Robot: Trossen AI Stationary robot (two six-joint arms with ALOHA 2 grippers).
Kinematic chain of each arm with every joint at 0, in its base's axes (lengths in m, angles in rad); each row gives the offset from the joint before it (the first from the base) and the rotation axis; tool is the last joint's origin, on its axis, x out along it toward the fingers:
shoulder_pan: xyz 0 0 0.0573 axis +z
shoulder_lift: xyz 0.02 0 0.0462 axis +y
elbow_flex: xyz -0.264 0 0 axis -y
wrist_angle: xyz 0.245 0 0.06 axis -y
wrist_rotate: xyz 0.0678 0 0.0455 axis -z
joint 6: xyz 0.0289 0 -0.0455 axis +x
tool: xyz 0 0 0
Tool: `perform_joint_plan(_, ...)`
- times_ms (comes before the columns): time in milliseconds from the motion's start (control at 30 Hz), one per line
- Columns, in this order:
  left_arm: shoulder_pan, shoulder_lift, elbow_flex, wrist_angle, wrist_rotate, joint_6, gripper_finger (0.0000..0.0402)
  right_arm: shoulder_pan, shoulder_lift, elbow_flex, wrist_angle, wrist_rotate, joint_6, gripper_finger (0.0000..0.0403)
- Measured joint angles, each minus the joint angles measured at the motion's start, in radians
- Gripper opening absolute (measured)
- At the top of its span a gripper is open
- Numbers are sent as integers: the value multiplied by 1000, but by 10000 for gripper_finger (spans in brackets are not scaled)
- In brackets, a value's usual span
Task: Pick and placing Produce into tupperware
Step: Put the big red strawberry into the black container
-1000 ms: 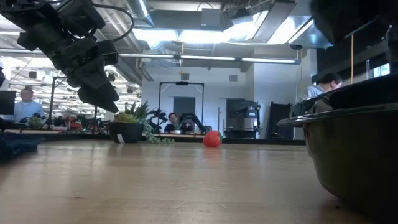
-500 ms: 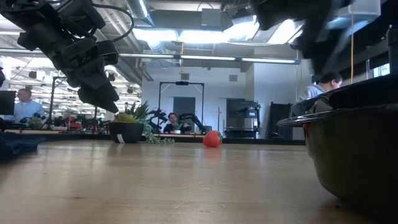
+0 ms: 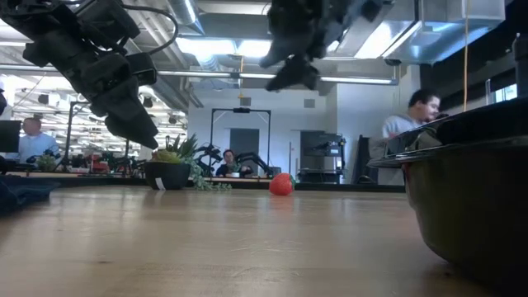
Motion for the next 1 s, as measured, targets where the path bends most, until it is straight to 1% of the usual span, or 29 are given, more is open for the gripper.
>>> perform_joint_plan(67, 0, 0, 0, 0, -13, 1, 303, -33, 0, 0, 73, 0, -58, 248)
perform_joint_plan(133, 0, 0, 0, 0, -15, 1, 303, -63, 0, 0, 141, 1, -83, 248)
perform_joint_plan(333, 0, 0, 0, 0, -14, 1, 303, -126, 0, 0, 311, 1, -74, 248)
perform_joint_plan(433, 0, 0, 0, 0, -15, 1, 303, -149, 0, 0, 334, 0, -60, 248)
perform_joint_plan(533, 0, 0, 0, 0, -14, 1, 303, -165, 0, 0, 319, 0, -106, 248)
perform_joint_plan(633, 0, 0, 0, 0, -14, 1, 303, -173, 3, 0, 315, 1, -112, 251)
perform_joint_plan(733, 0, 0, 0, 0, -14, 1, 303, -175, 5, 0, 312, 2, -136, 269)
perform_joint_plan(867, 0, 0, 0, -1, -14, 0, 303, -174, 5, 0, 303, 31, -175, 316)
perform_joint_plan(1000, 0, 0, 0, -1, -14, 0, 303, -175, 5, 0, 297, 36, -213, 360)
